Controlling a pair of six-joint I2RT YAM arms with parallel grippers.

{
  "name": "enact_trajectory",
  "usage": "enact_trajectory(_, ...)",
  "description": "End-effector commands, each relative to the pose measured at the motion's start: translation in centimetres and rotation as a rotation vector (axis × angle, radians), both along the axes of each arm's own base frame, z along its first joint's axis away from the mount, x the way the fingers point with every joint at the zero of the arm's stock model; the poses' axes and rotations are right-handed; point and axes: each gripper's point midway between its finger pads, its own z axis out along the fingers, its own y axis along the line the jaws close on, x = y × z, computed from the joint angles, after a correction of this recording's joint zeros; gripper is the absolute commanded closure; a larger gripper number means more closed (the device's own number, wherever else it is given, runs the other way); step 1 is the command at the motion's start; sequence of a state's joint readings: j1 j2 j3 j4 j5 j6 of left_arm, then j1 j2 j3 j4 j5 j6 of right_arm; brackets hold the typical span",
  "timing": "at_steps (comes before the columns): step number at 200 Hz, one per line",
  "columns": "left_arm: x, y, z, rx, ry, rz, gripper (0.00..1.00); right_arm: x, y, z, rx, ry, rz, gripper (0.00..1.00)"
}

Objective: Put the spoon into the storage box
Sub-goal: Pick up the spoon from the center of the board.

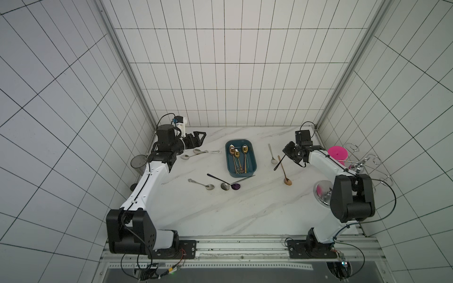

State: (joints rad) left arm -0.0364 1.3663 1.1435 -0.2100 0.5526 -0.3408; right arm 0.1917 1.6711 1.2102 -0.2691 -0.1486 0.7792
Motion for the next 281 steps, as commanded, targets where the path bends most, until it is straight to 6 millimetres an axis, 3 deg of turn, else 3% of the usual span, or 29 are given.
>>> enact_trajectory(1, -0.8, -1.4, 1.0, -0.058, -0.040, -0.095, 0.12, 2.1, 6.7, 9.6, 0.272, -0.319, 0.272, 1.00)
enact_trajectory(21, -1.5, -2.7, 0.9, -0.128, -0.045, -0.167, 0.12, 1.6, 10.9, 15.1, 0.512, -0.494, 0.440, 1.00)
enact_trajectory(44, -2.7, -4.6, 1.2, -0.221, -0.044, -0.266, 0.12, 0.7, 13.8, 19.5, 0.751, -0.605, 0.570, 1.00)
enact_trajectory(70, -4.5, -8.1, 1.5, -0.273, -0.039, -0.411, 0.12, -1.7, 17.7, 22.5, 0.955, -0.639, 0.774, 1.00)
enact_trajectory(94, -5.9, -11.1, 1.9, -0.314, -0.010, -0.520, 0.12, -4.5, 20.5, 24.0, 1.047, -0.624, 0.949, 1.00)
enact_trajectory(120, -6.3, -13.3, 1.5, -0.324, -0.007, -0.585, 0.13, -6.6, 22.7, 23.6, 1.043, -0.561, 1.060, 1.00)
enact_trajectory(142, -6.1, -14.3, 1.3, -0.327, 0.009, -0.611, 0.20, -7.8, 23.8, 22.6, 1.039, -0.523, 1.095, 1.00)
enact_trajectory(161, -6.1, -15.1, 1.1, -0.329, 0.019, -0.633, 0.28, -8.1, 24.4, 21.4, 1.036, -0.491, 1.099, 1.00)
enact_trajectory(214, -6.5, -16.7, 1.7, -0.337, 0.018, -0.707, 0.38, -8.9, 25.9, 19.2, 1.026, -0.440, 1.110, 1.00)
enact_trajectory(265, -6.6, -17.6, 2.2, -0.344, 0.010, -0.736, 0.43, -9.3, 26.7, 18.6, 1.023, -0.428, 1.116, 1.00)
enact_trajectory(281, -6.3, -18.0, 2.3, -0.353, 0.024, -0.736, 0.53, -9.1, 27.3, 18.9, 1.016, -0.422, 1.119, 1.00)
